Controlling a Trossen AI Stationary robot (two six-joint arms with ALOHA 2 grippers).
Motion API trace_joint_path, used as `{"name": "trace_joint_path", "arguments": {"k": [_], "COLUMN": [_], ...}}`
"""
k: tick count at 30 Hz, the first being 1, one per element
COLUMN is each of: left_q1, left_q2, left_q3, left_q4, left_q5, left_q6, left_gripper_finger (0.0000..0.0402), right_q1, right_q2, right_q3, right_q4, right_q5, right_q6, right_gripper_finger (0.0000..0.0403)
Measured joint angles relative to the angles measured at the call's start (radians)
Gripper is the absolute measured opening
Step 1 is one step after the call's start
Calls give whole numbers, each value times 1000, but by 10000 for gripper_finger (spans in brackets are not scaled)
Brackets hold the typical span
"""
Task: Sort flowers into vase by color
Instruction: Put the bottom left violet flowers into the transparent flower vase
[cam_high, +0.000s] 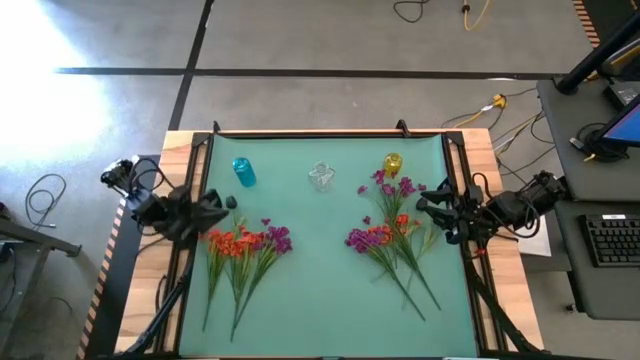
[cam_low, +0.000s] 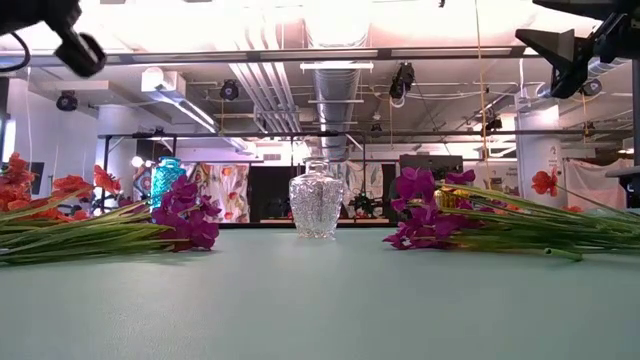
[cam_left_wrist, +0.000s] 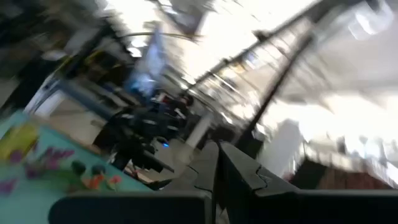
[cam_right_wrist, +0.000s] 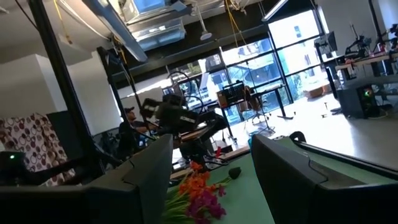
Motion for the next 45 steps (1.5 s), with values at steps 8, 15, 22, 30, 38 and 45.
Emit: {"name": "trace_joint_path", "arguments": {"k": [8, 15, 22, 30, 38, 45], "left_q1": [0, -1, -2, -2, -2, 45], "left_q2": [215, 414, 646, 883, 1061, 1201], "left_q3": [1, 51, 81, 200, 399, 652], "left_q4": [64, 48, 31, 30, 13, -633], "left_q5": [54, 126, 173, 131, 191, 181], "left_q6": [-53, -527, -949, -957, -804, -1077], "left_gripper_finger": [0, 0, 0, 0, 0, 0], "right_q1": [0, 0, 0, 0, 0, 0], "right_q2": [0, 0, 0, 0, 0, 0], "right_q3": [0, 0, 0, 0, 0, 0], "right_q4": [3, 3, 3, -2, -2, -2], "right_q5": [0, 0, 6, 6, 6, 6], "right_q6": [-3, 5, 5, 5, 5, 5], "right_gripper_finger": [210, 210, 210, 210, 210, 210]}}
